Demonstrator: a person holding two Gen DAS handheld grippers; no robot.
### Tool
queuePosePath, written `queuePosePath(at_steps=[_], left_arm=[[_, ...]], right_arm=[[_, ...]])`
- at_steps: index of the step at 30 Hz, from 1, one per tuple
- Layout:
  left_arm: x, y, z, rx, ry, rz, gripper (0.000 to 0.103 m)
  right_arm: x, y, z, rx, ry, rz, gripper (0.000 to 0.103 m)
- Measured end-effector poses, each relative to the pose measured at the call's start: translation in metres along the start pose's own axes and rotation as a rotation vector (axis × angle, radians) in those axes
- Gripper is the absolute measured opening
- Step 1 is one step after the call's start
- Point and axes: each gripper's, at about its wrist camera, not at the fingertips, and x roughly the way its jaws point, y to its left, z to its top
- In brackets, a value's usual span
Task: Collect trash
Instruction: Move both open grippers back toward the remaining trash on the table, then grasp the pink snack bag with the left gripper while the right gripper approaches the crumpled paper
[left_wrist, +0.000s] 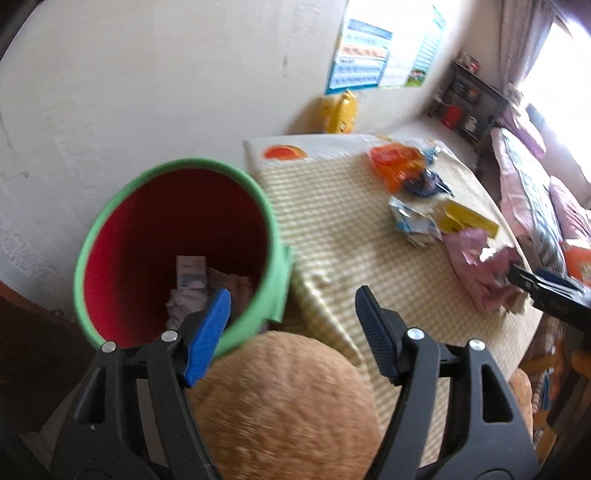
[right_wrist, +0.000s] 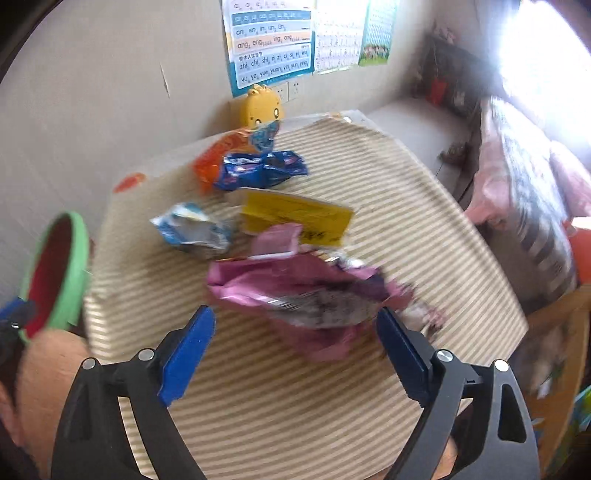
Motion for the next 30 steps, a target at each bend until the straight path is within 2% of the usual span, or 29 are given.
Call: queuePosePath(at_steps=[2,4,6,8,9,10,12,16,19,24,25,28,30], left_arm=[[0.002,-0.008,-0.003,0.018,0.010,-0.002,0.070],[0.007,-0.014,-0.006,0.039,0.026,0.006,0.070],[0.009,-0.017,-0.008,0.059,0.040,0.016,0.070],[0.008,-0.018,-0.010,0.066,0.039,0.024,0.070],[0.008,-0.018,-0.010,0.064,0.038,0.029,0.070],[0.008,-0.018,-0.010,0.062,0.040,0.033,0.070],[0.011,-0.019,-0.011,0.062,0.051,0.043,0.070],[0.015,-0.028,-0.011,0.102,0.063,0.059,0.070],[0.018,-0.036,-0.009,0.124,0.067,0.060,0.070],[0.020,-0.050,-0.008,0.129,0.060,0.038,0.070],[0.021,-0.055,-0.008,0.133,0.060,0.029,0.070],[0.022,-0.069,-0.011,0.159,0.067,0.012,0.070],[0.021,-0.076,-0.015,0.182,0.070,0.006,0.070]], right_arm=[[0.018,0.008,-0.001,-0.099,0.013,-0.077,0.089],[0.036,0.013,-0.004,-0.160,0.018,-0.104,0.089],[0.047,0.017,-0.010,-0.190,0.026,-0.088,0.077],[0.048,0.017,-0.016,-0.170,0.028,-0.052,0.055],[0.044,0.015,-0.019,-0.144,0.024,-0.017,0.049],[0.040,0.013,-0.021,-0.119,0.024,0.019,0.030],[0.025,0.005,-0.029,-0.037,0.020,0.117,0.001],[0.002,-0.011,-0.047,0.117,0.016,0.271,0.000],[-0.012,-0.018,-0.070,0.171,0.029,0.316,0.000],[-0.013,-0.011,-0.102,0.204,0.125,0.378,0.001],[-0.017,-0.007,-0.108,0.211,0.140,0.387,0.007],[-0.014,-0.004,-0.116,0.247,0.163,0.459,0.032],[-0.020,-0.009,-0.112,0.267,0.129,0.471,0.035]])
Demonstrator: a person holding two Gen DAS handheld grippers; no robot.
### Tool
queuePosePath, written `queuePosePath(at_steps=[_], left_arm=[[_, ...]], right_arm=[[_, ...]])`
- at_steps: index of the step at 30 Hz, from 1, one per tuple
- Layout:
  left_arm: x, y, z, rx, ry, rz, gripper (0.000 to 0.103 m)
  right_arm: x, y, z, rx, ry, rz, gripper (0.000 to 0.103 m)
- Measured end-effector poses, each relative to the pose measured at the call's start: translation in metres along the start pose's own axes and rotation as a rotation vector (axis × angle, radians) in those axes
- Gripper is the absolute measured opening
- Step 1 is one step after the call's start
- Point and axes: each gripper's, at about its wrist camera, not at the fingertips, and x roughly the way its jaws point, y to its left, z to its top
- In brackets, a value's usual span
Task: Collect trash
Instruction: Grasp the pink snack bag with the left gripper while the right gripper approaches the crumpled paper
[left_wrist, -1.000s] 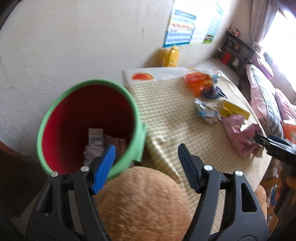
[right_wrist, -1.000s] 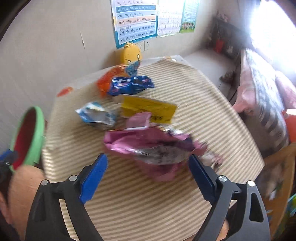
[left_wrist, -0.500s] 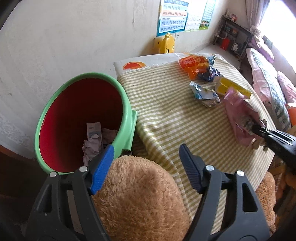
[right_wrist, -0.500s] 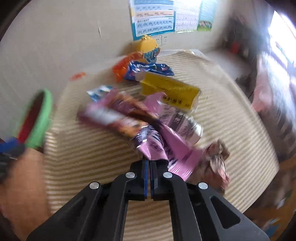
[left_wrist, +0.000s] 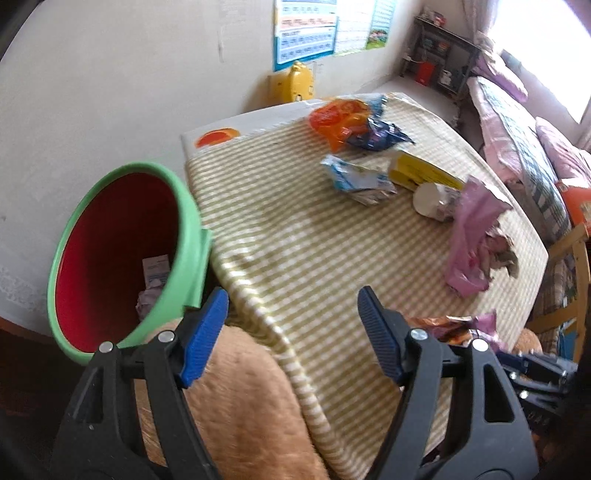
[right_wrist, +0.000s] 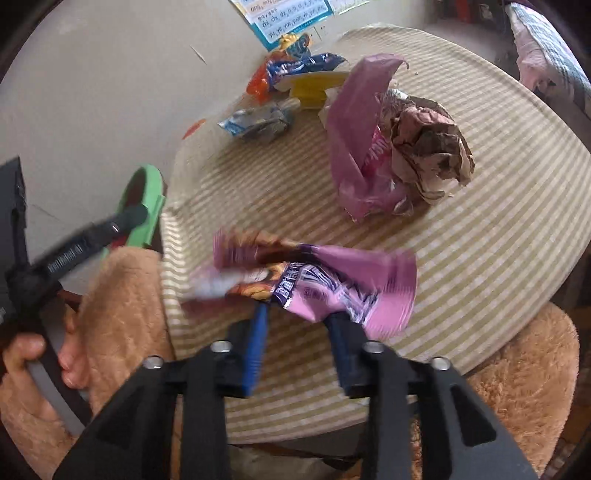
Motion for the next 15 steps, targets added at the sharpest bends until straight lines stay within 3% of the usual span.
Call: queuePosePath(at_steps=[3,6,15], left_arm=[[-0.003,-0.006,-0.004,-0.013,0.001,-0.023,0.074],[-0.002,-0.017,-0.007,0.012,0.008,-0.067,0.074],[-0.014,-0.084,-0.021,0.391,-0.019,-0.250,0.080]], right_arm=[[-0.018,-0.009,0.007,0.041,-0.073,0.008,0.048],[-0.025,-0.024,0.010,0.071,-0.088,-0.005,0.049],[-0.044,-0.073,0.004,0.201,-0.129,-0.059,0.050]])
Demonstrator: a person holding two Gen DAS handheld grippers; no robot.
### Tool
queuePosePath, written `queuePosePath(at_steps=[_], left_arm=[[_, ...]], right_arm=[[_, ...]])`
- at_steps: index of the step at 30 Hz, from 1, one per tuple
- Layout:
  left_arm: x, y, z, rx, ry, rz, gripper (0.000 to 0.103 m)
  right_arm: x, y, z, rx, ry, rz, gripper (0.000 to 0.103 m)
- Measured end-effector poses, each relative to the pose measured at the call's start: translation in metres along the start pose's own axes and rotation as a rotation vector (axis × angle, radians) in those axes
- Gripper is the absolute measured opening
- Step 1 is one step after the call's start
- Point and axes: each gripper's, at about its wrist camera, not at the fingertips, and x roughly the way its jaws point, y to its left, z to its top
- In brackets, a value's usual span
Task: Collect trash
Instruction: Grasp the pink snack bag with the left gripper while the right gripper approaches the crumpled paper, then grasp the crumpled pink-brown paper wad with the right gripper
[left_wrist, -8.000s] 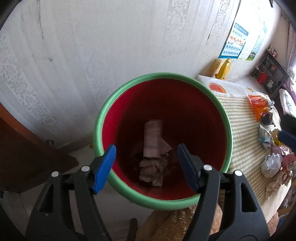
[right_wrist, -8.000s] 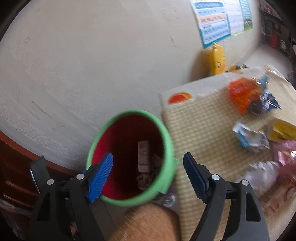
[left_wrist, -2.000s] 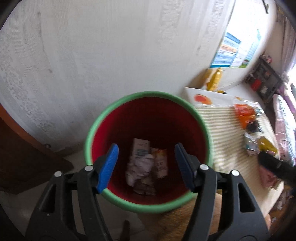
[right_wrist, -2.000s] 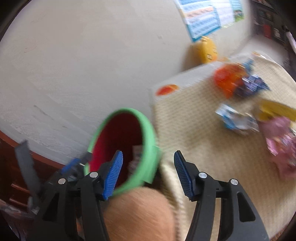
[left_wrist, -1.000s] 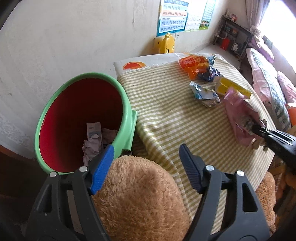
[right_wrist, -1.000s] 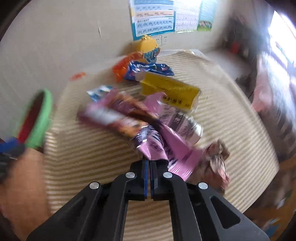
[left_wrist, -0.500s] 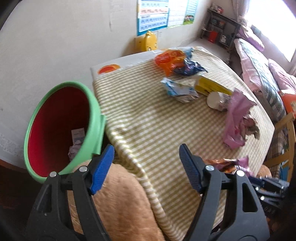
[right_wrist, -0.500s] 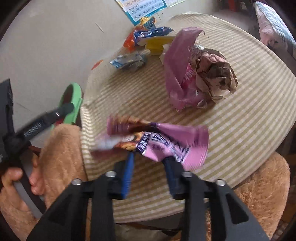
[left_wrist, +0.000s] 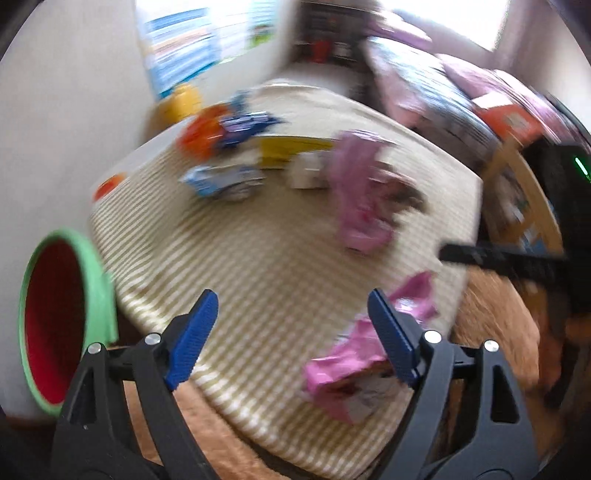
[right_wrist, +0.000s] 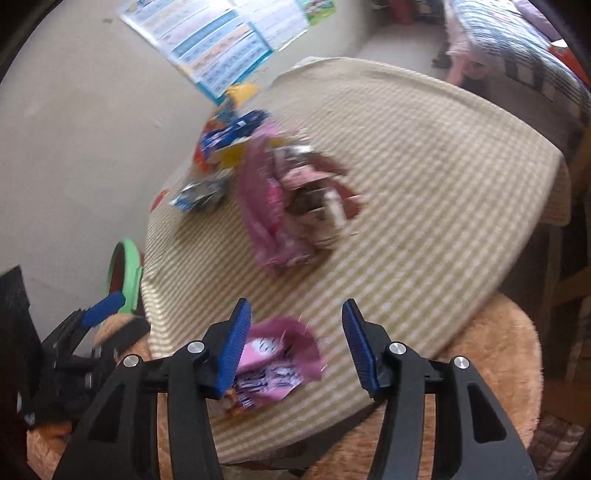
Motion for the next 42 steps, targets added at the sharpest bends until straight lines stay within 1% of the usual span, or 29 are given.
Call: queuePosePath(at_steps=[1,3,5,7,9,11,13,15,16,18,20,23,28,29,30,33,34,35,36,38,40,42], left_arm=[[-0.001,-0.009,-0.001,0.044,0.001,-0.030,0.080],[0.000,-0.022,-0.003,0.116,0.011,-0.065,0.081],[0.007,-0.038,-0.009,0.196,0.056,-0.107,0.081],[0.020,-0.049,-0.016,0.254,0.121,-0.109,0.083],[0.029,-0.054,-0.022,0.277,0.163,-0.103,0.083],[0.041,-0.056,-0.024,0.285,0.210,-0.108,0.083],[0.054,-0.056,-0.027,0.283,0.259,-0.087,0.083],[0.063,-0.056,-0.029,0.271,0.281,-0.086,0.083],[0.065,-0.055,-0.029,0.258,0.286,-0.096,0.076],[0.066,-0.052,-0.029,0.235,0.281,-0.102,0.071],[0.065,-0.048,-0.029,0.211,0.273,-0.107,0.060],[0.059,-0.037,-0.027,0.153,0.238,-0.105,0.055],[0.025,0.001,-0.020,-0.031,0.100,-0.098,0.053],[0.017,0.011,-0.017,-0.067,0.071,-0.085,0.053],[0.006,0.026,-0.015,-0.124,0.025,-0.057,0.053],[-0.022,0.052,-0.014,-0.275,-0.093,0.020,0.054],[-0.034,0.070,-0.016,-0.355,-0.150,0.049,0.054],[-0.041,0.082,-0.013,-0.399,-0.181,0.067,0.054],[-0.046,0.090,-0.015,-0.439,-0.212,0.088,0.054],[-0.050,0.101,-0.020,-0.479,-0.229,0.119,0.054],[-0.043,0.105,-0.026,-0.496,-0.211,0.125,0.054],[-0.036,0.103,-0.027,-0.487,-0.192,0.117,0.054]], right_arm=[[0.000,-0.004,0.003,0.008,-0.004,-0.004,0.051],[-0.001,-0.012,0.004,0.025,-0.010,-0.009,0.052],[0.000,-0.017,0.003,0.041,-0.008,-0.010,0.055],[0.002,-0.019,0.002,0.049,-0.001,-0.007,0.055],[0.004,-0.019,0.001,0.047,0.008,-0.004,0.055],[0.008,-0.016,0.000,0.040,0.020,-0.002,0.055],[0.011,-0.012,-0.001,0.034,0.027,0.000,0.055],[0.013,-0.011,-0.002,0.030,0.030,0.000,0.055],[0.013,-0.011,-0.002,0.029,0.031,-0.001,0.055],[0.014,-0.011,-0.002,0.034,0.031,-0.005,0.055],[0.013,-0.013,-0.002,0.043,0.030,-0.006,0.056],[0.014,-0.014,-0.002,0.049,0.031,-0.008,0.056],[0.015,-0.009,0.005,0.041,0.023,-0.016,0.056],[0.015,-0.007,0.008,0.039,0.019,-0.016,0.056],[0.015,-0.006,0.012,0.037,0.013,-0.016,0.056],[0.015,0.003,0.027,0.020,-0.022,-0.022,0.057],[0.016,0.006,0.032,0.011,-0.030,-0.030,0.062],[0.018,0.009,0.037,-0.001,-0.037,-0.041,0.065],[0.021,0.011,0.041,-0.009,-0.040,-0.049,0.065],[0.028,0.013,0.051,-0.021,-0.041,-0.062,0.065],[0.036,0.014,0.059,-0.018,-0.041,-0.075,0.065],[0.044,0.013,0.066,-0.004,-0.034,-0.081,0.065]])
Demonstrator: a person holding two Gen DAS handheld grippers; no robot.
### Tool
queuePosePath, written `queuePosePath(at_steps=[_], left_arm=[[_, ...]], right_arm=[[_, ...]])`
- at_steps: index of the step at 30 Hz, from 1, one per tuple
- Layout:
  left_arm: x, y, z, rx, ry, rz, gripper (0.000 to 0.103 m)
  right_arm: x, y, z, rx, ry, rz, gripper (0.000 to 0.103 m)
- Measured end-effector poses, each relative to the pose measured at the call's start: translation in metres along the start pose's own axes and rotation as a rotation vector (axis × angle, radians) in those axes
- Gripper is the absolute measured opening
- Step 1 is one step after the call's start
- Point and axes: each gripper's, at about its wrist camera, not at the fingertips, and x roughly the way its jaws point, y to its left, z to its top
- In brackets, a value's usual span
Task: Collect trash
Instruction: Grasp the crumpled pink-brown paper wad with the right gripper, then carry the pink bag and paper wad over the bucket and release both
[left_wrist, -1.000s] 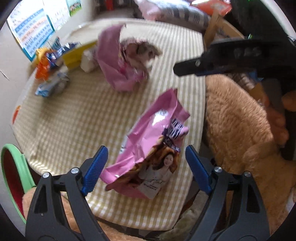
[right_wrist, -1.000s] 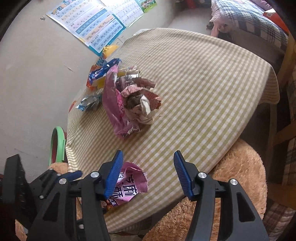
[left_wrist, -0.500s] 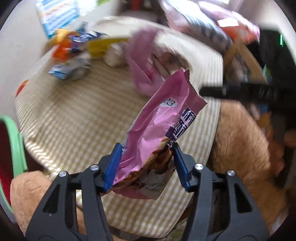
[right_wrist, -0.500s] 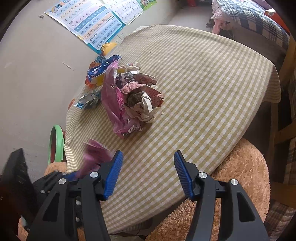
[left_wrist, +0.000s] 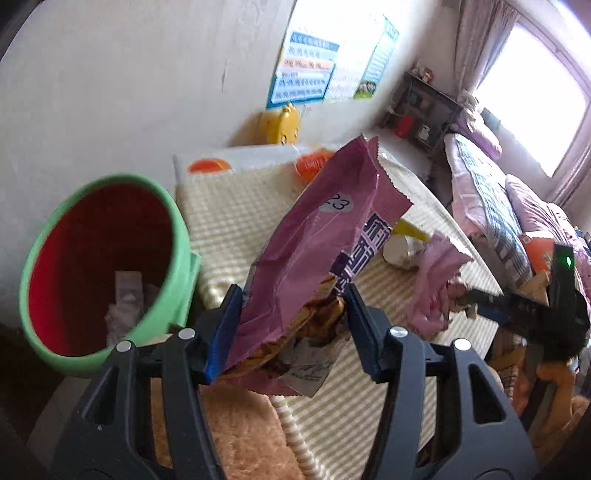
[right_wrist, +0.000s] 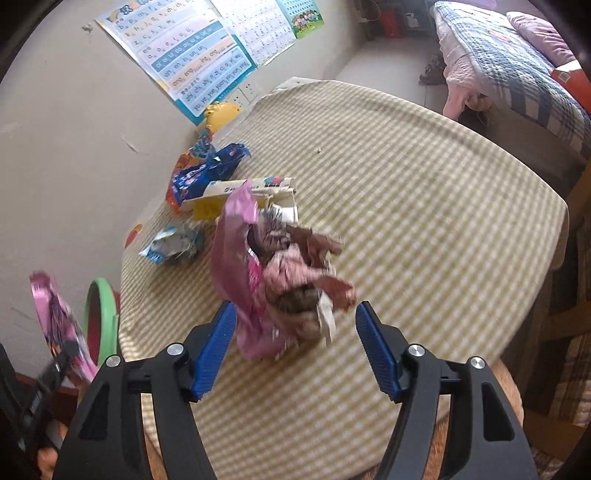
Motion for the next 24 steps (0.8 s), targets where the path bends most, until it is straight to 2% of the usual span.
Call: queuePosePath(at_steps=[4,10,12,13,17,24], left_arm=[[0.000,-0.001,-0.001,0.036,0.008,0.007,0.056],[0.012,0.009,0.001,0.004,0.020,-0.006,0.057],[0.013,0.008,0.000,0.004,0.023,-0.003,0.057],[0.012,0.007,0.000,0.006,0.024,-0.002,0.057],[0.013,0.006,0.000,0.011,0.026,0.000,0.057],[0.013,0.006,0.000,0.007,0.025,0.001,0.057]], right_arm=[[0.013,-0.001,0.009,0.015,0.012,-0.018,0.065],[0.027,-0.009,0.012,0.034,0.033,-0.049,0.065],[0.029,-0.011,0.009,0.033,0.033,-0.060,0.058],[0.028,-0.012,0.008,0.031,0.028,-0.059,0.048],[0.008,-0.011,0.008,0.016,-0.027,-0.070,0.038],[-0.042,-0.003,0.006,0.019,-0.128,-0.036,0.038]])
